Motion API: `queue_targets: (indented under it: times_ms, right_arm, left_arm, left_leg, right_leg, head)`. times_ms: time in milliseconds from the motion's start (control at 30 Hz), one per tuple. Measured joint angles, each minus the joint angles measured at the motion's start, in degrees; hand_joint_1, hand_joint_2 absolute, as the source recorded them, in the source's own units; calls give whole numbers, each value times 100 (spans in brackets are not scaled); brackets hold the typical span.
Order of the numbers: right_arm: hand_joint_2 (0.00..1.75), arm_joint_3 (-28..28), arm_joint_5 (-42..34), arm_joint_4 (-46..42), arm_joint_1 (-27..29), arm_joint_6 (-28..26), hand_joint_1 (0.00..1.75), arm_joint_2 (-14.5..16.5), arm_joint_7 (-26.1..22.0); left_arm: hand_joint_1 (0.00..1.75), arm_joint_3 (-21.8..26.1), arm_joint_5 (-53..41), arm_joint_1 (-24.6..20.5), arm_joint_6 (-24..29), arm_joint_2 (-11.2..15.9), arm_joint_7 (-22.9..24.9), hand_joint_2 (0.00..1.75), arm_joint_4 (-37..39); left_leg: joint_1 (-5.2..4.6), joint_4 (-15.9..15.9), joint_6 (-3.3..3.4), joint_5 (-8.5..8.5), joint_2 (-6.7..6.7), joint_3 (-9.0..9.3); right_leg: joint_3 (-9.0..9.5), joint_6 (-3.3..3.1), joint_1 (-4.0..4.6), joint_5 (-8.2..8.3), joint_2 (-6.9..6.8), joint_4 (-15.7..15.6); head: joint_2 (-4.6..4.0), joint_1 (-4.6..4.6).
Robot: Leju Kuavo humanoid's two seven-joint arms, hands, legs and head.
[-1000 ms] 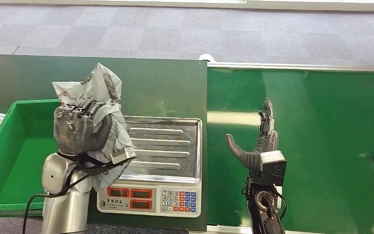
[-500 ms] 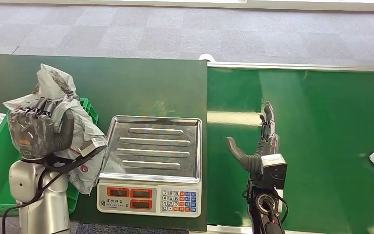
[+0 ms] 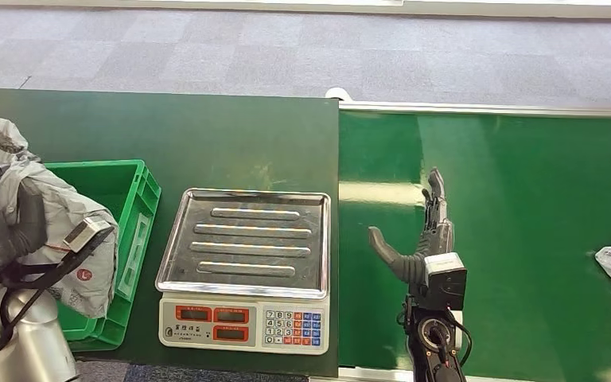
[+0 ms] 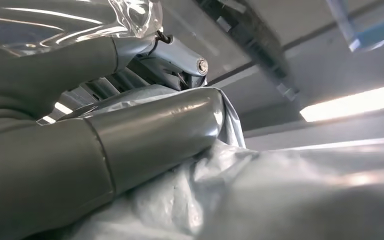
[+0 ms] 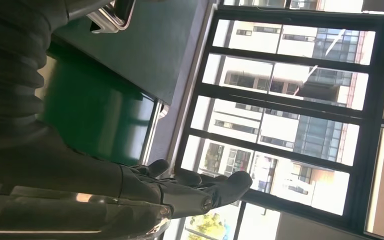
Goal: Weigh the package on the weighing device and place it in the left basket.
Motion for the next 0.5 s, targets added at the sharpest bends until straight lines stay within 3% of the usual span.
queue_targets:
  times_ms: [67, 167, 333, 400, 467, 500]
  right_arm:
    - [175, -5, 14, -8, 10, -4, 0, -2, 0]
    - [175, -33, 27, -50, 30, -9, 0, -16, 4]
    - [175, -69, 78, -104, 31, 64, 0, -31, 29]
    - [175, -79, 87, -110, 31, 87, 0, -31, 35]
    - [175, -84, 89, -111, 31, 98, 0, -31, 36]
    - [175, -85, 92, -111, 31, 104, 0, -31, 36]
  left_arm:
    - [175, -74, -345, 83, -1, 148, 829, 0, 180]
    - [175, -496, -602, 289, -4, 672, 2450, 0, 581]
    - [173, -2131, -641, 363, -111, 1949, 5100, 0, 1499]
    - [148, -2795, -641, 337, -195, 2353, 5619, 0, 1787]
    - [67, -3309, -641, 294, -309, 2650, 5894, 0, 1980]
    - [35, -3544, -641, 259, -401, 2794, 6063, 0, 2056]
  left_leg:
    - [0, 0, 0, 0, 4, 1]
    - [3, 0, -1, 0, 9, 1]
    - [6, 0, -2, 1, 6, -4]
    - [5, 0, -1, 1, 8, -4]
    - [3, 1, -1, 1, 10, -4]
    - [2, 1, -1, 1, 10, -4]
  right_leg:
    - [-1, 0, 0, 0, 3, 0]
    - [-11, -1, 3, 0, 9, 0]
    - [-10, -1, 7, 0, 7, 0]
    - [-8, -1, 5, 0, 8, 1]
    - [-7, 0, 3, 1, 9, 0]
    - [-8, 0, 1, 1, 9, 0]
  head:
    - [0, 0]
    - [0, -2]
    - [0, 0]
    - [0, 1]
    - [0, 2]
    - [0, 2]
